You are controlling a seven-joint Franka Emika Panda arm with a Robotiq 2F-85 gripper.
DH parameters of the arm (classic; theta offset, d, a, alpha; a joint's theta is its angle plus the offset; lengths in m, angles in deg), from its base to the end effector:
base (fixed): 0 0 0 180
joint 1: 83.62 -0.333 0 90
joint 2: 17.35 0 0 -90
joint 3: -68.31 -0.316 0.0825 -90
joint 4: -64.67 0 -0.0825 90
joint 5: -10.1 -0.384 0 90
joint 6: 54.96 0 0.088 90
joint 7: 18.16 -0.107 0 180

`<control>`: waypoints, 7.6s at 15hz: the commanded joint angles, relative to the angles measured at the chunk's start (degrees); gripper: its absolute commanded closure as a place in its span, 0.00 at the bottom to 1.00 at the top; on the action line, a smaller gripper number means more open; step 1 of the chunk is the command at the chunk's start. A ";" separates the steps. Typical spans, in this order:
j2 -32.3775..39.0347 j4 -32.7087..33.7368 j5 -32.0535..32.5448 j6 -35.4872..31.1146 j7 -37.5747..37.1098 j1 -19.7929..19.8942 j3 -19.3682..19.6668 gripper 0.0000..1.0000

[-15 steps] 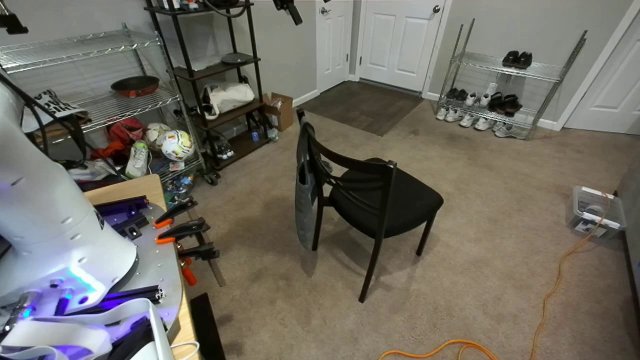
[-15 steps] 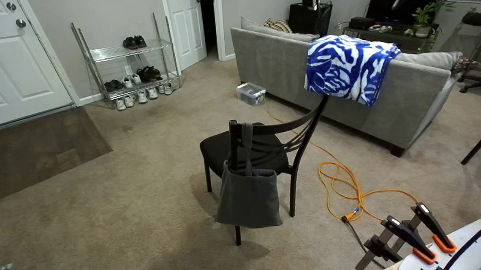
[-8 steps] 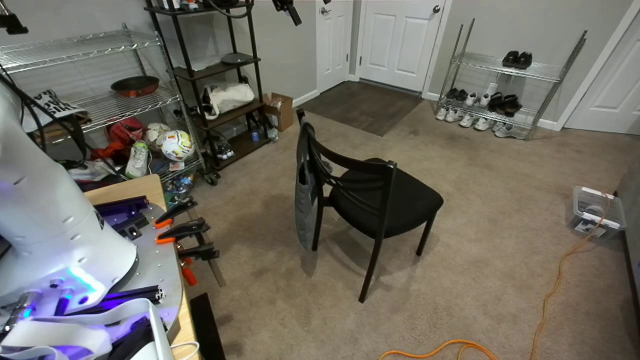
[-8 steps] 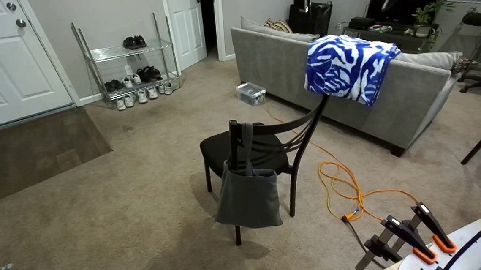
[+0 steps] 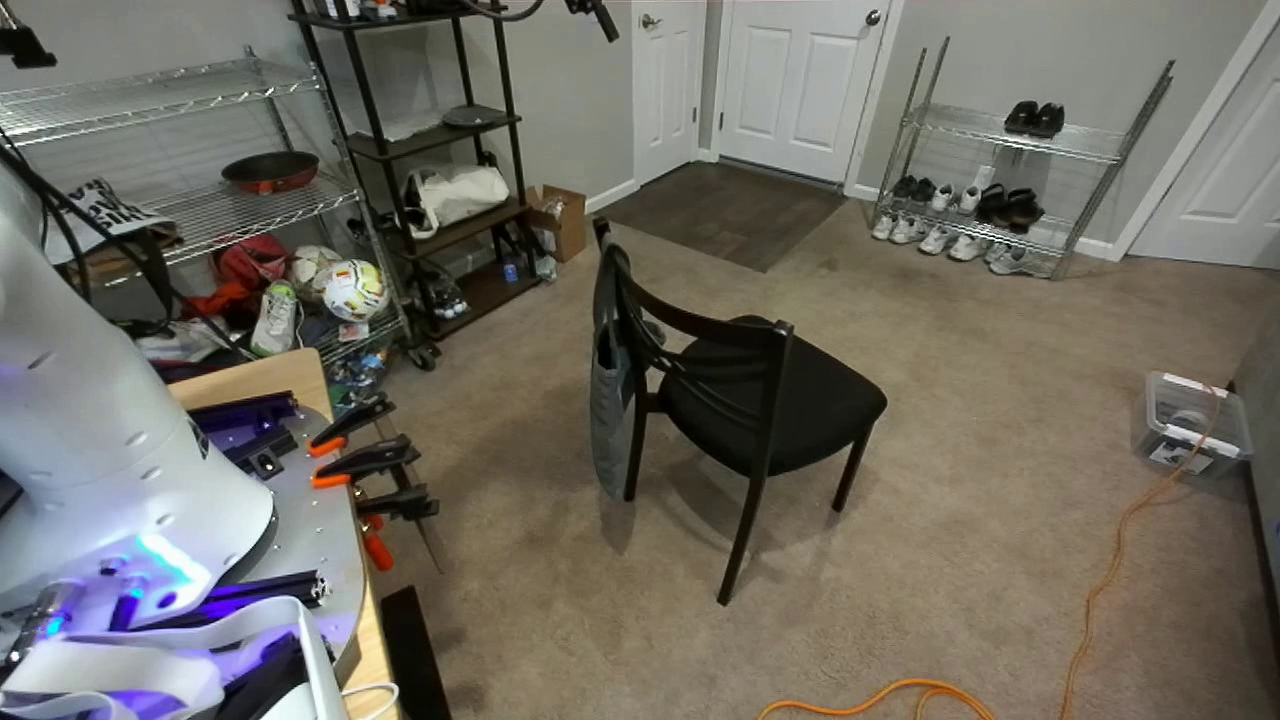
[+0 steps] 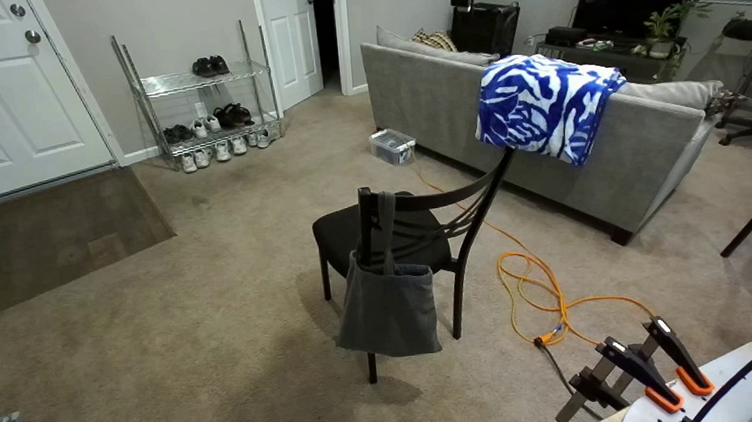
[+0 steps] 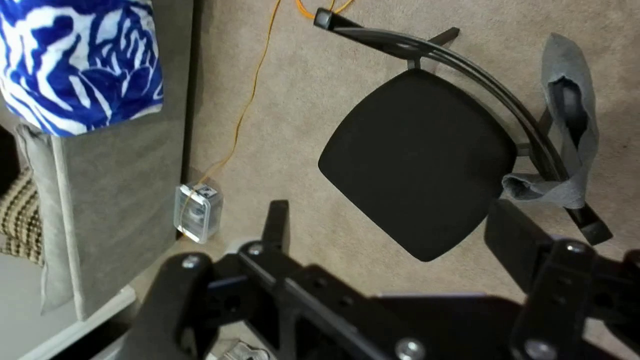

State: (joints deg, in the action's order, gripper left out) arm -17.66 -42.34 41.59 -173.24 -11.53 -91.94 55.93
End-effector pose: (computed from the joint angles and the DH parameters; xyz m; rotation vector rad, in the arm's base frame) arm 0.5543 0.1804 0.5383 2.4822 0.8964 0.3481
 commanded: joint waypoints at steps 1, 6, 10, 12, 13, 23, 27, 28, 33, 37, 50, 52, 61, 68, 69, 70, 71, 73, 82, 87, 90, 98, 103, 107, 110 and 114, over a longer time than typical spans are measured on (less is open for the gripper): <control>9.96 13.17 -1.67 1.43 13.12 -1.14 0.56 0.00; 19.55 24.89 -1.84 2.90 26.18 -4.16 -0.65 0.00; 23.60 28.00 -3.11 -0.34 35.05 -6.32 -1.95 0.00; 24.69 28.06 -4.73 -2.28 39.71 -6.80 -2.69 0.00; 25.14 28.01 -5.75 -3.07 42.18 -6.94 -3.08 0.00; 29.11 27.55 -14.89 -6.41 57.90 -6.77 -3.66 0.00; 29.10 27.71 -14.97 -6.42 58.06 -6.67 -3.94 0.00; 29.10 27.72 -14.97 -6.42 58.07 -6.68 -3.97 0.00; 28.73 23.93 -14.39 -8.99 57.98 -5.82 -5.50 0.00; 27.61 17.75 -15.68 -13.43 58.86 -6.36 -5.45 0.00; 27.78 -4.93 -19.63 -32.02 56.01 -5.13 -7.43 0.00; 26.46 -8.17 -19.01 -34.91 53.04 -5.28 -6.42 0.00; 22.34 -19.05 -21.80 -42.33 56.46 3.01 -9.69 0.00; 18.95 -22.88 -26.84 -42.18 62.56 10.72 -12.79 0.00; 18.74 -22.52 -27.11 -41.72 63.08 10.95 -12.67 0.00; 18.85 -21.30 -27.06 -40.89 63.35 10.92 -12.25 0.00; 18.83 -20.80 -27.04 -40.69 63.79 10.92 -12.01 0.00; 19.98 -18.01 -26.86 -39.24 64.23 10.58 -11.34 0.00; 30.03 -2.52 -28.25 -33.22 66.00 8.75 -11.37 0.00; 34.50 2.24 -29.79 -29.34 67.12 7.10 -11.86 0.00; 35.74 3.71 -30.86 -26.56 65.57 6.71 -11.50 0.00; 38.95 6.92 -31.08 -22.68 64.16 4.62 -9.65 0.00; 39.80 6.68 -31.09 -22.94 63.38 4.30 -8.25 0.00; 39.62 5.74 -31.05 -23.36 62.69 4.46 -7.53 0.00; 39.33 5.35 -30.49 -23.79 62.05 3.99 -6.93 0.06; 38.97 4.93 -30.50 -24.32 61.98 3.85 -6.92 0.37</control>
State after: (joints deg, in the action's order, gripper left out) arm 22.71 -36.00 11.78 -197.22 51.67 -87.53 48.57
